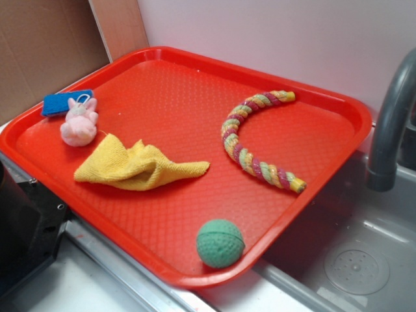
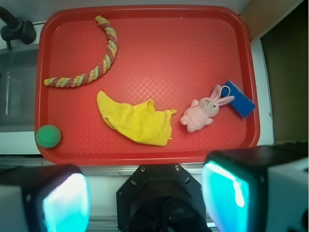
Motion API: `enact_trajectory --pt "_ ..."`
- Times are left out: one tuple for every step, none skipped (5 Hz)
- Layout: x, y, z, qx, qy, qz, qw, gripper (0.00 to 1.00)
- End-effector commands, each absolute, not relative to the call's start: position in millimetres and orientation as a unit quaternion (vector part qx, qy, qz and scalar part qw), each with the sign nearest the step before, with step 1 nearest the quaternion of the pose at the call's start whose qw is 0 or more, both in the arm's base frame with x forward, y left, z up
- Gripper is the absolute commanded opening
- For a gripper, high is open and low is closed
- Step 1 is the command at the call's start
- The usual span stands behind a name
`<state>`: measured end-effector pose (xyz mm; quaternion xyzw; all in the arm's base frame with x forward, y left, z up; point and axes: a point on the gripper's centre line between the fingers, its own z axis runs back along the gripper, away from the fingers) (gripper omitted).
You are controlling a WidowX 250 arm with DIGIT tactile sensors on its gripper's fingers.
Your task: Grab the multicolored rope.
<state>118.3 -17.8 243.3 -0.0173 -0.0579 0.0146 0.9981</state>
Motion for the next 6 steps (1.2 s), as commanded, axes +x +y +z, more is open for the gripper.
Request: enact_trajectory --pt "118 -18 243 -0.017 -0.058 0.015 0.998 1.0" --pt "162 -46 221 0.015 -0.087 0.071 0.994 1.0" --pt "204 -57 205 0.017 -0.11 0.136 0.984 1.0" --pt "237 -57 174 0.003 -0.091 0.187 0.978 1.0" --pt "237 -57 174 0.003 -0.091 0.187 0.978 1.0" --pt "237 -57 174 0.003 -0.091 0.187 0.978 1.0"
